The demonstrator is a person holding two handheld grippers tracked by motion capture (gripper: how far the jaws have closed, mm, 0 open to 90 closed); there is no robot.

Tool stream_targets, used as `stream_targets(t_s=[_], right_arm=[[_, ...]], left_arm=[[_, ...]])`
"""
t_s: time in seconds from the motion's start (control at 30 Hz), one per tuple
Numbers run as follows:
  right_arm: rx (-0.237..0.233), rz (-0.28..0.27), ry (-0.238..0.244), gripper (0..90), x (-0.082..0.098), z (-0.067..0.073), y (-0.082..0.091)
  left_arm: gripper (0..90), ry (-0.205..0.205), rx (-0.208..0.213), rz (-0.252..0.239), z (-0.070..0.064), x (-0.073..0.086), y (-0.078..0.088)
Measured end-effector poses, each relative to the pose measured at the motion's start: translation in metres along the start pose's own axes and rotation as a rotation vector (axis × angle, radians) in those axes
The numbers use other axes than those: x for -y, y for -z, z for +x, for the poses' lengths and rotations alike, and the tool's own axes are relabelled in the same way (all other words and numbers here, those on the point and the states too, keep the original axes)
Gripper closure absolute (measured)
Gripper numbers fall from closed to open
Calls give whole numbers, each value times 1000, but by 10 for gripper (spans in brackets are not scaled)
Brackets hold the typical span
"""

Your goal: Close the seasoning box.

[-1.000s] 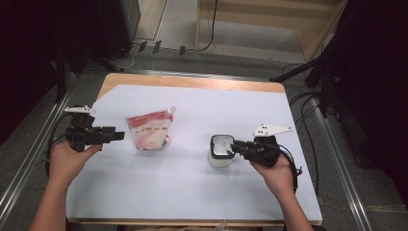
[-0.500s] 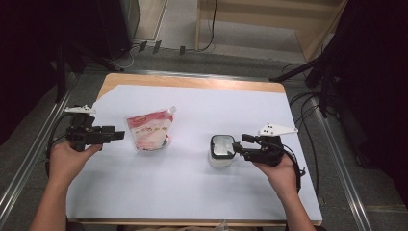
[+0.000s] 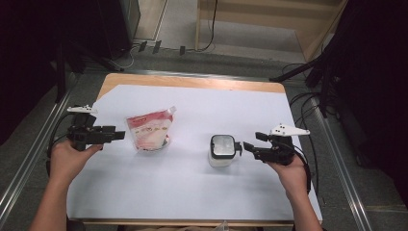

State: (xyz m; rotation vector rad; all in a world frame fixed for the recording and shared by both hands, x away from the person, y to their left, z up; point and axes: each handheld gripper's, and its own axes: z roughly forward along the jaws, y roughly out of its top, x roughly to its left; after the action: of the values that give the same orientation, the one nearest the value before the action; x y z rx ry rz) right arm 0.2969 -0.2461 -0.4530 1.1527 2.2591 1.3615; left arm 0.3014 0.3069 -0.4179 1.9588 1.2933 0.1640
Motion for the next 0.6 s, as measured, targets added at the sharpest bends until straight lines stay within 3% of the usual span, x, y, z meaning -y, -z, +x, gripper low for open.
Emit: stream_targets(t_s=[0.17,0.4,0.6], right_arm=[[18,8,-22,318,4,-8,5],[43,12,-2,285,12,-15,7],[30,26,-43,276,18,-22,7]], left_arm=[[437,-2,9,1,1,0,-3],[437,-6,11,1,4,0,-6],[435,-2,16,7,6,0,-9]])
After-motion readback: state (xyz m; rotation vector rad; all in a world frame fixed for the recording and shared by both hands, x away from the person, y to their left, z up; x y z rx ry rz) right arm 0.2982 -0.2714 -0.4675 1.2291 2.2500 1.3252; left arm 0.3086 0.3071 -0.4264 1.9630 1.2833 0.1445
